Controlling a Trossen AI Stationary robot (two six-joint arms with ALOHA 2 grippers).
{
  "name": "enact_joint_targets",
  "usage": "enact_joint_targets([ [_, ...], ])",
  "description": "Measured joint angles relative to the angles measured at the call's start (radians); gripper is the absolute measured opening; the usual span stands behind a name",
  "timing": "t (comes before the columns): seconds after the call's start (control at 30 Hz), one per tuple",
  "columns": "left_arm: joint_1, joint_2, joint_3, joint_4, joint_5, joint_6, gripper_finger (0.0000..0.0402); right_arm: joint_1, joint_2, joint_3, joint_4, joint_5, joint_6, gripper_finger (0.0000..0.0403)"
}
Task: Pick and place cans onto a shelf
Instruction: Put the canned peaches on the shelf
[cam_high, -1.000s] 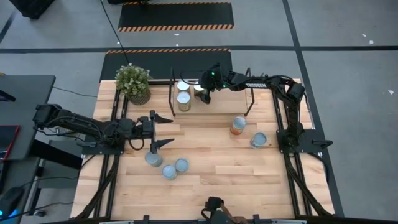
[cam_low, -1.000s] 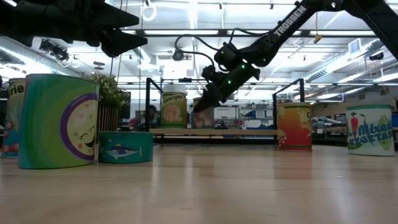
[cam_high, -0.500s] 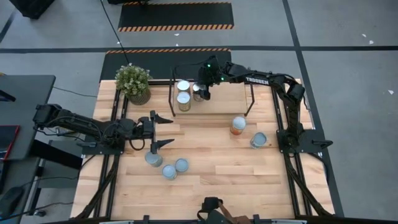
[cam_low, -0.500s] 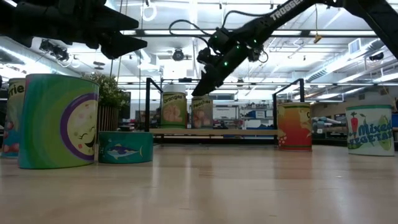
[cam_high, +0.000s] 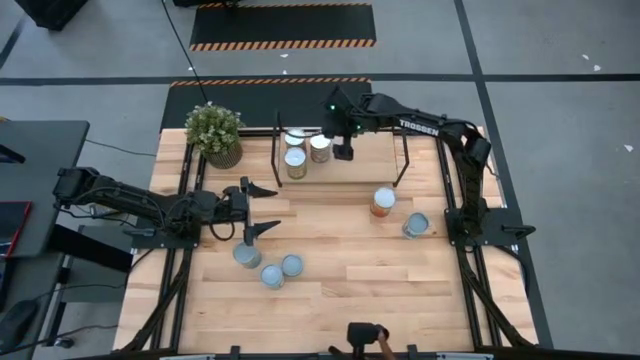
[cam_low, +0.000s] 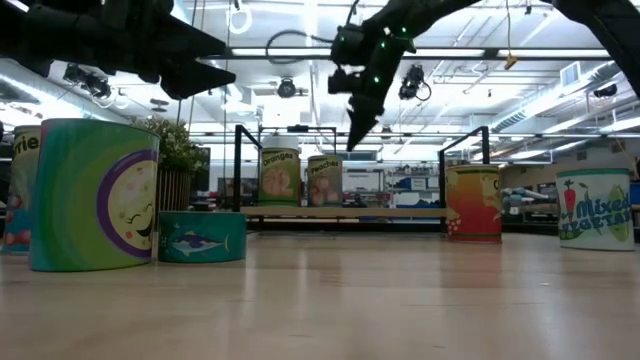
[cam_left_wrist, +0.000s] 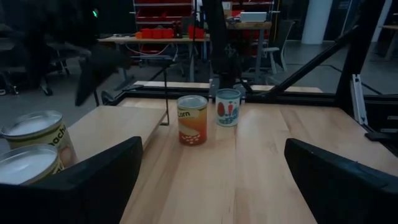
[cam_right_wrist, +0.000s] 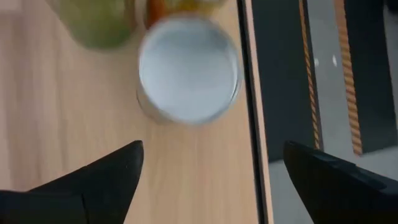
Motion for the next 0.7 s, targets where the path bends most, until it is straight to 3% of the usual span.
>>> enact_joint_targets([
  [0.13,0.0,0.0,0.0,0.004,0.0,-0.001,0.04,-0.003,0.003,-0.114,0.12,0.079,0.016,0.0384],
  [0.37,0.0,0.0,0.0,0.004,0.0,-0.021,0.04,-0.02,0.003,-0.219,0.338,0.083,0.017,0.0377],
  [0.53,0.0,0.0,0.0,0.004,0.0,-0.02,0.04,-0.023,0.003,-0.221,0.379,0.055,0.016,0.0377],
  [0.7,0.0,0.0,0.0,-0.008,0.0,-0.023,0.04,-0.022,-0.013,-0.221,0.305,0.103,0.015,0.0377],
])
